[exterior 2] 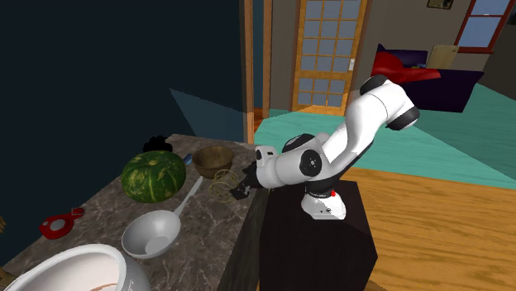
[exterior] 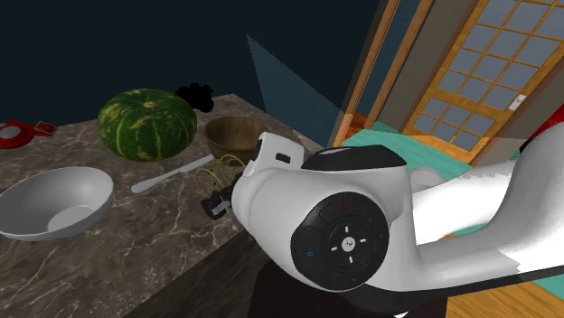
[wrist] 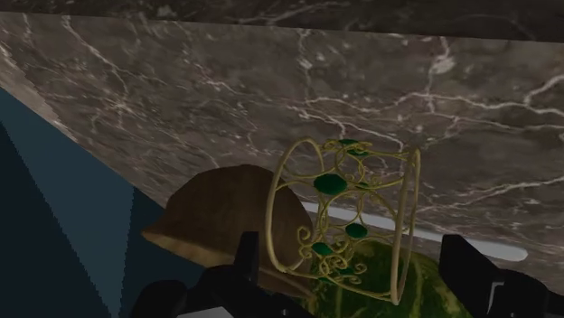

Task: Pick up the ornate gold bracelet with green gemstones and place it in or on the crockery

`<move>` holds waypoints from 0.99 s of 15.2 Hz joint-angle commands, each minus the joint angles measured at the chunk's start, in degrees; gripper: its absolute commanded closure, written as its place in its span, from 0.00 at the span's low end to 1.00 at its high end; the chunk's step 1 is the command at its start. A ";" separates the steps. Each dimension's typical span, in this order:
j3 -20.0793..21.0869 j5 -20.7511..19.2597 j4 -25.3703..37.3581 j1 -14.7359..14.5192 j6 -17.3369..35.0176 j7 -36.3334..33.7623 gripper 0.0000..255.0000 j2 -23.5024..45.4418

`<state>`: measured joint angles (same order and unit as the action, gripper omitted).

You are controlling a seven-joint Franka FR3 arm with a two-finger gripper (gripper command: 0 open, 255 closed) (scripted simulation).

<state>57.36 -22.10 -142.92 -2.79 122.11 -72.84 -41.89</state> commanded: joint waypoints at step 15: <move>0.50 -2.01 -2.09 2.27 3.91 -1.16 1.00 0.62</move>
<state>57.79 -24.18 -144.92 -0.64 125.97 -73.98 -41.45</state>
